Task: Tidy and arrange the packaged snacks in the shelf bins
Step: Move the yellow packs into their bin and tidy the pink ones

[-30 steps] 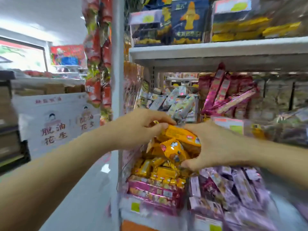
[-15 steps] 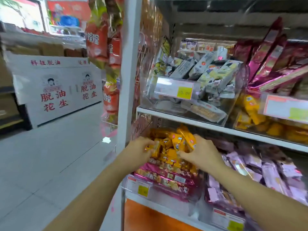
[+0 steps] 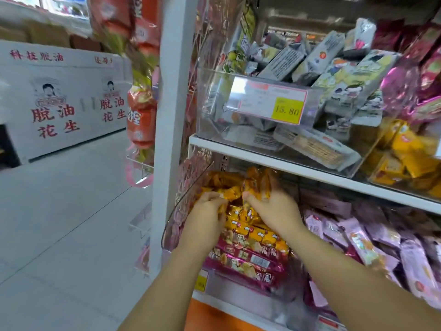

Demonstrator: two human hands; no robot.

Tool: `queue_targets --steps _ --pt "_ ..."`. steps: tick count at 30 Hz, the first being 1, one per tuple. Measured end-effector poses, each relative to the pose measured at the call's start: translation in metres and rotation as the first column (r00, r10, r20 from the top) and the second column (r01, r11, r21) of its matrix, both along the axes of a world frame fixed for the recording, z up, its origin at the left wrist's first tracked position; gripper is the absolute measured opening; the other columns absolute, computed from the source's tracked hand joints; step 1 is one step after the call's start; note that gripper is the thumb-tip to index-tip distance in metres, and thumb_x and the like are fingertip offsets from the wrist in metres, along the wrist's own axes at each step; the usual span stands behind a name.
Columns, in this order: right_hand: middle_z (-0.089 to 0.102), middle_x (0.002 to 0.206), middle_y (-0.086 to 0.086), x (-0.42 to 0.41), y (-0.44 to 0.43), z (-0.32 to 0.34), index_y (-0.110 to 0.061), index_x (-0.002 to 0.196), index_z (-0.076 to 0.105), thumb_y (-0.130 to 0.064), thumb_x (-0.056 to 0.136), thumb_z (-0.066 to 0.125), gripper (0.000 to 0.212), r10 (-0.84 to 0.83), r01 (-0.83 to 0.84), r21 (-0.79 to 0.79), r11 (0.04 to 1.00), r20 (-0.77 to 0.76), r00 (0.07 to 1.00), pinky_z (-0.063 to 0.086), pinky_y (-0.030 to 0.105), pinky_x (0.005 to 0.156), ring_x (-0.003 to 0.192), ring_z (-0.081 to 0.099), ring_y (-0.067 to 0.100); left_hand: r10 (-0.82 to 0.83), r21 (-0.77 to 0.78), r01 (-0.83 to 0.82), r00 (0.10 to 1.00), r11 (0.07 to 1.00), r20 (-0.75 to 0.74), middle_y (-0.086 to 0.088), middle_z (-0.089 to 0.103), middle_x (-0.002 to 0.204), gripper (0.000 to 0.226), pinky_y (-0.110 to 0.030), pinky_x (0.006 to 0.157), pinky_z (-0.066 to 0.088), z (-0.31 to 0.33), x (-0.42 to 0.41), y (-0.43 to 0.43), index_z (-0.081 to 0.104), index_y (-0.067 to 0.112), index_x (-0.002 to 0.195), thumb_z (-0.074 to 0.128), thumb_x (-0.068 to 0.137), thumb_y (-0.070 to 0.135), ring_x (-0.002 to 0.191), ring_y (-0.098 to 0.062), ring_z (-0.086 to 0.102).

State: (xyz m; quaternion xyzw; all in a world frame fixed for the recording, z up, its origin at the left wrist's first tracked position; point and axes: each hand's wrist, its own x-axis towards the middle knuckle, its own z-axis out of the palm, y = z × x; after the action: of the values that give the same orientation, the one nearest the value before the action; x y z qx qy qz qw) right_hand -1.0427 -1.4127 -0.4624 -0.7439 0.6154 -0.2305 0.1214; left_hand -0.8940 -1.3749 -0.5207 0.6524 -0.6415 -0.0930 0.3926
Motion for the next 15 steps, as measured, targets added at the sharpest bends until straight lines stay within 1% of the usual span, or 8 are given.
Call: queue_targets --steps 3,7,8,9,10,11,12,15 --pt "0.068 0.089 0.009 -0.002 0.001 -0.001 -0.009 0.1 0.062 -0.067 0.083 0.049 0.062 -0.004 0.004 0.066 0.998 0.005 1.0 0.051 0.034 0.076 0.084 0.061 0.029 0.057 -0.081 -0.063 0.996 0.995 -0.071 -0.005 0.054 0.123 0.031 -0.018 0.091 0.04 0.003 0.001 0.002 0.066 0.01 0.12 0.059 0.09 0.005 0.103 -0.019 0.058" --pt "0.051 0.062 0.001 -0.015 0.002 0.001 -0.011 0.063 0.053 -0.074 0.085 0.032 0.07 -0.109 0.121 0.052 0.991 -0.19 0.976 0.043 0.031 0.068 0.073 0.055 0.026 0.093 -0.162 -0.107 0.991 0.981 -0.095 -0.002 0.056 0.118 0.026 -0.022 0.088 0.044 0.003 -0.001 0.006 0.069 0.011 0.114 0.062 0.089 0.009 0.098 -0.014 0.057" --pt "0.054 0.066 0.002 -0.017 0.003 0.0 -0.01 0.066 0.056 -0.073 0.086 0.031 0.07 -0.11 0.115 0.016 0.993 -0.206 0.972 0.043 0.032 0.068 0.077 0.058 0.028 0.085 -0.163 -0.095 0.994 0.982 -0.068 -0.001 0.056 0.119 0.026 -0.02 0.086 0.041 0.002 -0.003 0.007 0.069 0.012 0.114 0.063 0.089 0.012 0.098 -0.012 0.054" --pt "0.059 0.077 0.006 -0.019 0.005 -0.002 -0.009 0.08 0.061 -0.07 0.087 0.032 0.068 -0.109 0.104 -0.034 0.994 -0.201 0.974 0.045 0.034 0.073 0.086 0.06 0.031 0.063 -0.146 -0.068 0.997 0.987 -0.041 0.0 0.055 0.12 0.027 -0.02 0.086 0.039 -0.001 -0.005 0.008 0.068 0.013 0.115 0.064 0.089 0.017 0.101 -0.011 0.052" --pt "0.062 0.096 0.011 -0.019 0.005 -0.005 -0.01 0.103 0.061 -0.068 0.088 0.035 0.065 -0.099 0.083 -0.095 0.992 -0.186 0.978 0.045 0.037 0.08 0.099 0.058 0.034 0.033 -0.116 -0.034 0.999 0.993 -0.015 0.001 0.053 0.123 0.029 -0.023 0.09 0.04 -0.003 -0.007 0.008 0.067 0.014 0.118 0.063 0.09 0.022 0.106 -0.013 0.052" --pt "0.059 0.114 0.013 -0.019 0.007 -0.008 -0.016 0.125 0.052 -0.067 0.088 0.039 0.064 -0.08 0.056 -0.136 0.989 -0.176 0.981 0.043 0.039 0.088 0.11 0.053 0.035 0.007 -0.082 -0.006 1.0 0.997 0.009 0.002 0.051 0.127 0.032 -0.028 0.095 0.042 -0.005 -0.009 0.007 0.065 0.016 0.121 0.062 0.091 0.027 0.112 -0.015 0.051" --pt "0.055 0.127 0.011 -0.019 0.01 -0.01 -0.024 0.137 0.04 -0.066 0.087 0.043 0.066 -0.049 0.023 -0.137 0.99 -0.185 0.981 0.04 0.041 0.095 0.118 0.049 0.035 -0.009 -0.051 0.011 1.0 0.999 0.028 0.003 0.049 0.13 0.035 -0.031 0.098 0.042 -0.007 -0.009 0.007 0.062 0.018 0.124 0.06 0.091 0.03 0.117 -0.016 0.049" --pt "0.044 0.142 0.003 -0.021 0.011 -0.014 -0.033 0.145 0.029 -0.064 0.085 0.048 0.069 0.044 -0.068 -0.067 0.995 -0.314 0.949 0.031 0.04 0.104 0.128 0.04 0.029 -0.029 -0.01 0.03 0.999 1.0 0.039 0.005 0.044 0.136 0.038 -0.033 0.102 0.04 -0.007 -0.007 0.007 0.058 0.022 0.129 0.059 0.092 0.03 0.124 -0.015 0.043"
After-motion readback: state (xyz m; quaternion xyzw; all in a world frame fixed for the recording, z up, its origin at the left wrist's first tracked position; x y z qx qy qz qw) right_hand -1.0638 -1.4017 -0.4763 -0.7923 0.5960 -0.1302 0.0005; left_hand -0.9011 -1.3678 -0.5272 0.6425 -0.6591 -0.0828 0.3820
